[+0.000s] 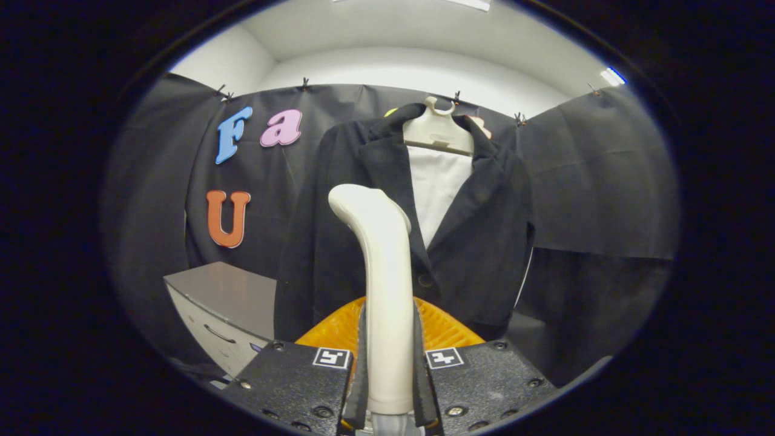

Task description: Iron the clothes twice with a garment steamer, once on the left side and once on the right side.

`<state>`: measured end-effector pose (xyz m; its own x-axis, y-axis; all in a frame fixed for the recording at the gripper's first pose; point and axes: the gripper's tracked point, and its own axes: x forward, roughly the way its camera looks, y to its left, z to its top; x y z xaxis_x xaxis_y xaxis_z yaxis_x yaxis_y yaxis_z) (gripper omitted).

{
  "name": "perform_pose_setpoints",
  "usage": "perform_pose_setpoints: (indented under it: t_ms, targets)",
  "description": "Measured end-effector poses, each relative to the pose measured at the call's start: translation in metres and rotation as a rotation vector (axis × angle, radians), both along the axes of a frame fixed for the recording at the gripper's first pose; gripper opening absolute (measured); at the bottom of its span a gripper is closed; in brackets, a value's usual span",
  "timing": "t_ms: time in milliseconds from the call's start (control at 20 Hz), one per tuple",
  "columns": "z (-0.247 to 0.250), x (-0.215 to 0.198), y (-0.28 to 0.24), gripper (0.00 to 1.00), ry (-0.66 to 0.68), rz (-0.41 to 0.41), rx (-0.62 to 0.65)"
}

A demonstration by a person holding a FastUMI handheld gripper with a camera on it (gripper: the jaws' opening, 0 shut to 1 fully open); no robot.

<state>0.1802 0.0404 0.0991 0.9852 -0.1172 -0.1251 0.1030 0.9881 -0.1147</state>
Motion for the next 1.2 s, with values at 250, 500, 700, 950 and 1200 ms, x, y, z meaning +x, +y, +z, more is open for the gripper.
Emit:
perform_pose_setpoints:
  t_ms: [250,500,700,950,1200]
  targets:
    - [-0.026,-0.017,-0.01,0.32,0.049,-0.02,-0.009]
    - [-0.062,-0.034,-0.013,0.32,0.12,-0.046,-0.01]
    - [-0.107,-0.048,-0.016,0.32,0.19,-0.055,-0.032]
    - [-0.148,-0.06,-0.023,0.32,0.272,-0.088,-0.031]
    - [-0.189,-0.065,-0.023,0.32,0.343,-0.101,-0.043]
